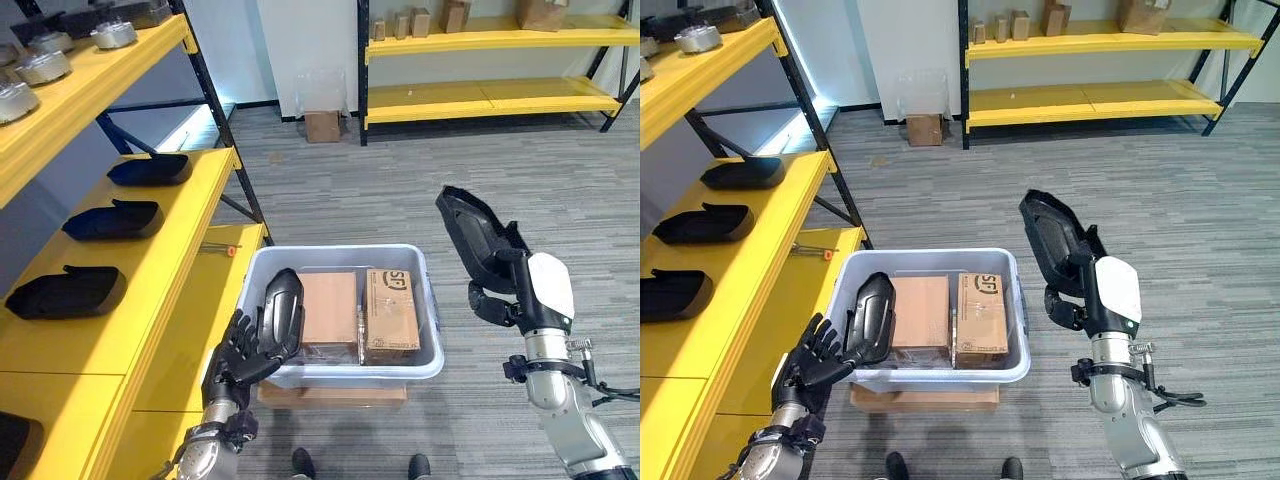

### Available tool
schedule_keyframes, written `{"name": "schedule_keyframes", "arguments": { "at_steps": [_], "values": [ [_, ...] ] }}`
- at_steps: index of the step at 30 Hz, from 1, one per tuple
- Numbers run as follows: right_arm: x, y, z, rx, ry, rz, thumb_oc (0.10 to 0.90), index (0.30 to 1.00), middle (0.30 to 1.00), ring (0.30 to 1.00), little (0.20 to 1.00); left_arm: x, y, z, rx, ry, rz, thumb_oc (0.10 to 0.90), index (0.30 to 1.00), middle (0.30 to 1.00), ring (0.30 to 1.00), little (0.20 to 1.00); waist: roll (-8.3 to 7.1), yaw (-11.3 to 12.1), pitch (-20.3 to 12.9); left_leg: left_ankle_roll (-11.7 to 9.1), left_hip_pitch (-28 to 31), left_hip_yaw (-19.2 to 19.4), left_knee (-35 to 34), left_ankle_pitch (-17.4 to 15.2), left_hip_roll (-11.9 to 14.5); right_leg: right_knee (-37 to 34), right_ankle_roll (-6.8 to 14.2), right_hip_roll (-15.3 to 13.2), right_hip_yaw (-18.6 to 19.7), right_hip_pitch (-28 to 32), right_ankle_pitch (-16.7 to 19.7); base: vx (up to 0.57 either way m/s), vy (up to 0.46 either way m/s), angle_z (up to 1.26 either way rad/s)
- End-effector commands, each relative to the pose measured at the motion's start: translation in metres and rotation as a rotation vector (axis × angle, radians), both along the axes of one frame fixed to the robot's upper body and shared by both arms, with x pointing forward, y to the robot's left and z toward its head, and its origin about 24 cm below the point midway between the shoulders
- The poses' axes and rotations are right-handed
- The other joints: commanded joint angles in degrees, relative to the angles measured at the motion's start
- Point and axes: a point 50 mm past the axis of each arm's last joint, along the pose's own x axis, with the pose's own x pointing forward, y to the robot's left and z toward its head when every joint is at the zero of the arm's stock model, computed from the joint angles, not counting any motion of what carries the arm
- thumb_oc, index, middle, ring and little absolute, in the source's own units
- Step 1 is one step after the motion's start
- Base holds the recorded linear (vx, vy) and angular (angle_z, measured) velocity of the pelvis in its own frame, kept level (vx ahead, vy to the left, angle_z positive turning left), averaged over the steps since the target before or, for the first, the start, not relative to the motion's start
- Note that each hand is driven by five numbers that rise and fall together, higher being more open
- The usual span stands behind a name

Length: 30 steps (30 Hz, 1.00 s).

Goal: Move parts from the plastic box to the shelf.

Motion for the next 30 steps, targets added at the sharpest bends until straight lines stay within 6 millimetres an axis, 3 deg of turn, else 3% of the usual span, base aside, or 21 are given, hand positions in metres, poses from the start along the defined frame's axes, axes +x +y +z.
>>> {"name": "schedule_keyframes", "arguments": {
  "at_steps": [1,2,3,7,8,10,15,17,19,22,30],
  "values": [
    [0.015,0.02,0.084,-0.027,-0.421,0.157,0.4,0.3,0.3,0.3,0.3,0.019,0.012,0.034,0.027,-0.199,0.024,0.9,1.0,1.0,1.0,1.0,-1.66,1.6,-0.5,-3.3,-3.5,-4.6,1.7,5.5,4.6,7.6,-3.2,4.8,1.4,0.8,-12.8,-0.14,-0.17,0.25],
    [0.016,0.02,0.084,-0.028,-0.423,0.157,0.4,0.3,0.3,0.3,0.3,0.019,0.012,0.034,0.027,-0.2,0.024,0.9,1.0,1.0,1.0,1.0,-1.58,1.5,-0.5,-3.3,-3.6,-4.8,1.7,5.7,4.7,7.6,-3.3,4.9,1.3,0.8,-12.8,-0.16,-0.143,0.36],
    [0.019,0.024,0.091,-0.036,-0.453,0.173,0.4,0.3,0.3,0.3,0.3,0.02,0.011,0.035,0.022,-0.209,0.029,0.9,1.0,1.0,1.0,1.0,-0.8,2.2,0.8,-4.5,-5.2,-6.1,0.5,8.9,4.7,6.7,-3.6,5.5,0.1,0.4,-12.3,-0.17,-0.131,0.6],
    [0.023,0.025,0.098,-0.054,-0.485,0.176,0.4,0.3,0.3,0.3,0.3,0.023,0.01,0.038,0.017,-0.23,0.026,0.9,1.0,1.0,1.0,1.0,0.01,2.3,2.1,-4.3,-7.6,-4.3,0.1,9.8,3.7,7.0,-3.9,4.8,-3.1,-1.2,-12.1,-0.14,-0.092,0.65],
    [0.022,0.025,0.101,-0.061,-0.503,0.168,0.4,0.3,0.3,0.3,0.3,0.026,0.01,0.04,0.022,-0.237,0.023,0.9,1.0,1.0,1.0,1.0,-0.06,1.9,2.5,-4.3,-7.3,0.0,0.5,9.6,4.2,7.3,-4.0,4.0,-5.1,-1.4,-12.1,-0.11,-0.077,0.95],
    [0.021,0.023,0.099,-0.072,-0.5,0.15,0.4,0.3,0.3,0.3,0.3,0.028,0.008,0.042,0.019,-0.247,0.0,0.9,1.0,1.0,1.0,1.0,-0.4,1.0,2.5,-5.4,-5.8,2.6,3.4,7.2,5.2,8.4,-3.8,2.2,-7.8,-2.0,-13.1,-0.1,-0.089,1.09],
    [0.015,0.021,0.093,-0.043,-0.488,0.134,0.4,0.3,0.3,0.3,0.3,0.033,0.001,0.045,0.003,-0.269,-0.026,0.9,1.0,1.0,1.0,1.0,-0.22,-0.5,2.2,-5.7,-1.0,2.7,9.7,2.7,8.5,11.5,-4.2,-0.5,-11.9,-3.3,-13.7,-0.07,0.034,0.81],
    [0.014,0.017,0.089,-0.023,-0.478,0.116,0.4,0.3,0.3,0.3,0.3,0.034,-0.003,0.046,-0.009,-0.278,-0.044,0.9,1.0,1.0,1.0,1.0,0.33,-1.3,1.5,-5.8,2.0,2.7,8.6,1.1,9.0,13.1,-3.5,-2.2,-14.1,-3.8,-13.7,-0.03,0.156,0.7],
    [0.013,0.015,0.088,-0.023,-0.474,0.107,0.4,0.3,0.3,0.3,0.3,0.035,-0.005,0.046,-0.013,-0.274,-0.057,0.9,1.0,1.0,1.0,1.0,0.67,-1.7,0.9,-6.0,2.8,3.8,6.8,1.4,9.0,13.0,-3.1,-2.8,-15.2,-3.5,-13.5,0.02,0.107,0.43],
    [0.011,0.011,0.085,-0.02,-0.451,0.087,0.4,0.3,0.3,0.3,0.3,0.033,-0.007,0.044,-0.019,-0.266,-0.069,0.9,1.0,1.0,1.0,1.0,1.32,-2.0,-0.6,-5.4,3.9,5.5,3.6,-1.4,7.3,12.3,-2.1,-3.7,-16.3,-2.9,-12.1,0.1,0.227,0.79],
    [0.008,0.009,0.08,-0.008,-0.42,0.074,0.4,0.3,0.3,0.3,0.3,0.033,0.0,0.049,0.035,-0.279,-0.068,0.9,1.0,1.0,1.0,1.0,-1.26,-0.6,-2.4,-3.4,5.9,6.6,0.6,-4.8,2.6,9.2,1.6,-7.9,-17.4,-0.5,-6.8,0.06,0.174,0.16]
  ]
}}
